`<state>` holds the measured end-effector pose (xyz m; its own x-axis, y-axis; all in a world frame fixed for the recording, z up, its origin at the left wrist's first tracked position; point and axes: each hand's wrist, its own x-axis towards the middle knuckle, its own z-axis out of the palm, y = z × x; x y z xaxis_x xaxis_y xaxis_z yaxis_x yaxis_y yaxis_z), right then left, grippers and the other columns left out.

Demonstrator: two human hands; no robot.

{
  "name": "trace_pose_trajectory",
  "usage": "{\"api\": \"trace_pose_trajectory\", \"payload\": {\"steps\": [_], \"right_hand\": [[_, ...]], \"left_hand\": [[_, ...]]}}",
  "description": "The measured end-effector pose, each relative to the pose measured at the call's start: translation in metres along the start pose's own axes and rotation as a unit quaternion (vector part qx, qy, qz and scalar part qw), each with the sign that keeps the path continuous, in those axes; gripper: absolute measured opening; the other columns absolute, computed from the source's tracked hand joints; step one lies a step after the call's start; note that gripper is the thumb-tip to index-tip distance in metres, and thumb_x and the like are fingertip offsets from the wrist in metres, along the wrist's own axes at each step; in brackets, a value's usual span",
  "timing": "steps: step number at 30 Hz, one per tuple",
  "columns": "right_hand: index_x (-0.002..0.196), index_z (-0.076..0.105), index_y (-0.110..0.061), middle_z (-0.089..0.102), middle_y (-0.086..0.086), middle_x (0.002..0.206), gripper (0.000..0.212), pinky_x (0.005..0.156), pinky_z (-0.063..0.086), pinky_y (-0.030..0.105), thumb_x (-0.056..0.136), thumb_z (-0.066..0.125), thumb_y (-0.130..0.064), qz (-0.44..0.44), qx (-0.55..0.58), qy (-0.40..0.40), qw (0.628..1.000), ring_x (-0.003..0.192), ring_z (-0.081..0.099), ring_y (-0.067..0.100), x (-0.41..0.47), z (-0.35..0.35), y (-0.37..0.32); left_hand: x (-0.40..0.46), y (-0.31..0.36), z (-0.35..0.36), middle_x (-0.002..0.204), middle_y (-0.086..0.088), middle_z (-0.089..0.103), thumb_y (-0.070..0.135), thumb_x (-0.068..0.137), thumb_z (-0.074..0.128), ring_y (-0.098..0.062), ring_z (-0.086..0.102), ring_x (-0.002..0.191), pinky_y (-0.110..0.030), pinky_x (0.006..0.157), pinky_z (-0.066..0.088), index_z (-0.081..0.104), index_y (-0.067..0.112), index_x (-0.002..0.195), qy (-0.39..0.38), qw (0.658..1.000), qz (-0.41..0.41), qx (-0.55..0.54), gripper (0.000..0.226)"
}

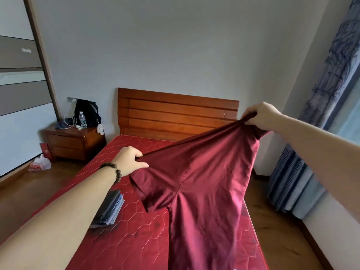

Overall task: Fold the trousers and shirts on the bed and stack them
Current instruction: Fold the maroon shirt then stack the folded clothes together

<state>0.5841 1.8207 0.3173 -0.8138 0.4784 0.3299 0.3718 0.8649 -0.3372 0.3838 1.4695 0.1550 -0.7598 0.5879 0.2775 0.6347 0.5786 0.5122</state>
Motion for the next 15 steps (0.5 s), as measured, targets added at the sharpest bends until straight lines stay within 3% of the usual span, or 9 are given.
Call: {"api": "trace_pose_trajectory", "payload": {"steps": [3, 6, 8, 11, 15], "right_hand": [[0.087, 0.074, -0.017, 0.062, 0.001, 0.083, 0.019, 0.073, 0.039, 0.023, 0.076, 0.070, -0.002, 0.019, 0.000, 0.023, 1.000, 0.080, 0.054, 0.018, 0.027, 0.031, 0.010], [0.086, 0.074, -0.015, 0.061, 0.001, 0.083, 0.018, 0.072, 0.039, 0.023, 0.077, 0.067, -0.001, 0.032, 0.019, 0.064, 0.997, 0.079, 0.053, 0.019, 0.051, 0.049, 0.016], [0.087, 0.074, -0.015, 0.060, -0.001, 0.082, 0.020, 0.073, 0.039, 0.023, 0.078, 0.066, 0.001, 0.036, 0.036, 0.096, 0.994, 0.080, 0.053, 0.019, 0.060, 0.056, 0.021], [0.088, 0.074, -0.017, 0.061, -0.001, 0.081, 0.022, 0.073, 0.043, 0.026, 0.079, 0.065, 0.001, 0.044, 0.077, 0.125, 0.988, 0.080, 0.057, 0.020, 0.066, 0.058, 0.024], [0.093, 0.075, -0.015, 0.062, -0.001, 0.085, 0.022, 0.078, 0.047, 0.028, 0.078, 0.066, -0.001, 0.030, 0.095, 0.157, 0.983, 0.084, 0.058, 0.021, 0.063, 0.051, 0.019]], "left_hand": [[0.035, -0.005, 0.011, 0.100, -0.019, 0.071, 0.032, 0.075, 0.081, -0.033, 0.064, 0.100, -0.033, 0.084, 0.046, 0.071, -0.004, 0.096, 0.016, 0.999, -0.033, 0.011, 0.043], [0.064, -0.007, 0.017, 0.113, -0.015, 0.069, 0.029, 0.075, 0.081, -0.029, 0.062, 0.110, -0.031, 0.095, 0.044, 0.070, 0.000, 0.109, 0.043, 0.998, -0.052, 0.016, 0.046], [0.079, -0.009, 0.016, 0.109, -0.013, 0.070, 0.025, 0.074, 0.081, -0.029, 0.063, 0.106, -0.029, 0.090, 0.045, 0.070, 0.002, 0.107, 0.066, 0.997, -0.047, 0.012, 0.041], [0.095, -0.015, 0.008, 0.088, -0.004, 0.063, 0.018, 0.074, 0.081, -0.024, 0.060, 0.086, -0.027, 0.073, 0.039, 0.060, 0.013, 0.096, 0.102, 0.994, -0.034, -0.015, 0.031], [0.107, -0.017, -0.006, 0.091, -0.001, 0.063, 0.015, 0.078, 0.077, -0.014, 0.052, 0.086, -0.025, 0.078, 0.038, 0.068, 0.014, 0.100, 0.139, 0.990, -0.002, -0.017, 0.024]]}}
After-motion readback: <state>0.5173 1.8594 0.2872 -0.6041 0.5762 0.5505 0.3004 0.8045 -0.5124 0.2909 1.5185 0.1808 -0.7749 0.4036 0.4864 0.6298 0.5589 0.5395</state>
